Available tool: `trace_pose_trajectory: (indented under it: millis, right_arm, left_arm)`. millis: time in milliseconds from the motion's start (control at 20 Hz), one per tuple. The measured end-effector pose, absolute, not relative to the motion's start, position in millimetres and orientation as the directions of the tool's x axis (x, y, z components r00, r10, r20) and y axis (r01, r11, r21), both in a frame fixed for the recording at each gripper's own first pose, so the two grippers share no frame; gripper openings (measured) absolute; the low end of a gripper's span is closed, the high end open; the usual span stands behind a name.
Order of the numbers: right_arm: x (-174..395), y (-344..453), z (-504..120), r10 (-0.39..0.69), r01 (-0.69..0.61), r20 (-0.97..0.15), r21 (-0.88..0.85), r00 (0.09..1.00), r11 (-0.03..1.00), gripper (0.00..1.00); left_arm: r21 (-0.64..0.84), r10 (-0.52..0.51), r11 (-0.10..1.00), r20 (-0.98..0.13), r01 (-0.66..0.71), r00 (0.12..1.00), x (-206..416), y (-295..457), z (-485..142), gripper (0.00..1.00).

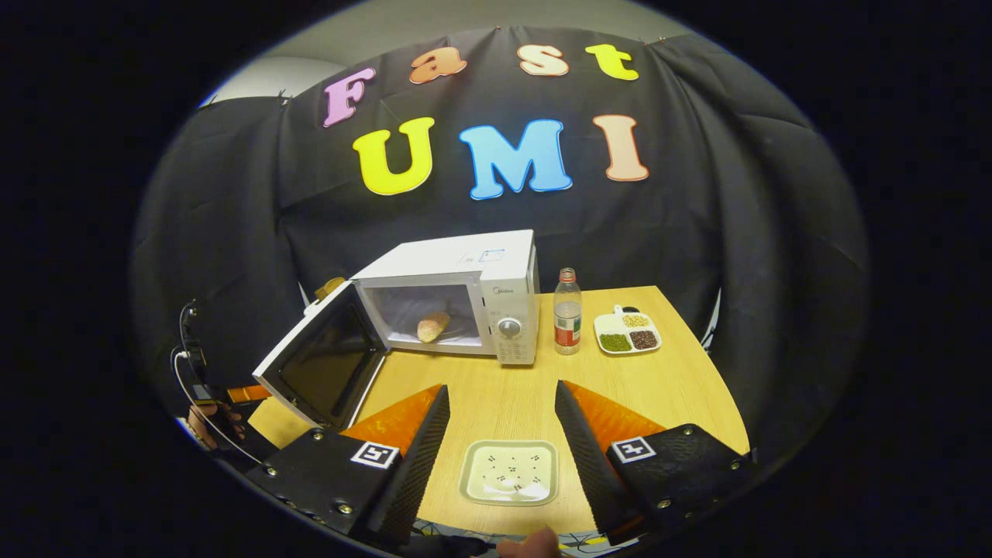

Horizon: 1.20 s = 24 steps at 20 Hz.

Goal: Open the microwave oven with the left hand, put the food in, and close the microwave oven.

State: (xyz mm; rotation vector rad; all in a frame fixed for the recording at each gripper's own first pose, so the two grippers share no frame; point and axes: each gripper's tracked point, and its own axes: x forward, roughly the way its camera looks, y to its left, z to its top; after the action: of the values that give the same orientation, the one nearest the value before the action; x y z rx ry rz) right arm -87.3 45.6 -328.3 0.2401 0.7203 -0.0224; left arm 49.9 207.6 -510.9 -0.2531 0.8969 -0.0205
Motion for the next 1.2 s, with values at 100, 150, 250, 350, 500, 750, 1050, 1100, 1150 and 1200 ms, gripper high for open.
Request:
trace_pose_trajectory:
  millis: [100,150,250,350,500,750,1050,1100,1150,1200]
  right_arm:
    - [-83,59,-327,0.064,0.117,-0.652,0.230,0.756,0.966,0.84]
    - [-83,60,-329,0.054,0.124,-0.661,0.220,0.748,0.967,0.84]
    - [-84,67,-328,0.049,0.128,-0.671,0.212,0.740,0.969,0.84]
    - [-83,71,-323,0.040,0.132,-0.671,0.203,0.740,0.970,0.84]
    - [-88,68,-317,0.018,0.145,-0.672,0.186,0.741,0.972,0.84]
    - [-100,55,-313,-0.030,0.209,-0.680,0.182,0.733,0.961,0.84]
    - [-113,38,-311,-0.077,0.265,-0.691,0.169,0.718,0.949,0.84]
    - [-114,37,-311,-0.083,0.268,-0.691,0.165,0.718,0.949,0.84]
    - [-115,34,-311,-0.091,0.271,-0.692,0.156,0.716,0.950,0.84]
    - [-117,32,-312,-0.097,0.274,-0.693,0.150,0.714,0.950,0.84]
  left_arm:
    - [-0.248,-0.163,0.968,-0.766,-0.051,0.621,53,194,-514,0.86]
    - [-0.254,-0.178,0.966,-0.762,-0.035,0.623,56,190,-512,0.86]
    - [-0.282,-0.217,0.960,-0.752,-0.005,0.622,66,177,-509,0.88]
    - [-0.311,-0.259,0.950,-0.741,0.025,0.619,72,162,-506,0.86]
    - [-0.320,-0.300,0.944,-0.730,0.082,0.614,81,142,-505,0.86]
    - [-0.341,-0.378,0.923,-0.715,0.178,0.588,93,102,-510,0.86]
    - [-0.373,-0.461,0.887,-0.683,0.272,0.567,120,48,-508,0.80]
    - [-0.375,-0.472,0.881,-0.676,0.288,0.566,123,41,-507,0.80]
    - [-0.375,-0.482,0.876,-0.671,0.303,0.564,128,32,-507,0.80]
    - [-0.363,-0.479,0.878,-0.671,0.312,0.566,134,26,-508,0.86]
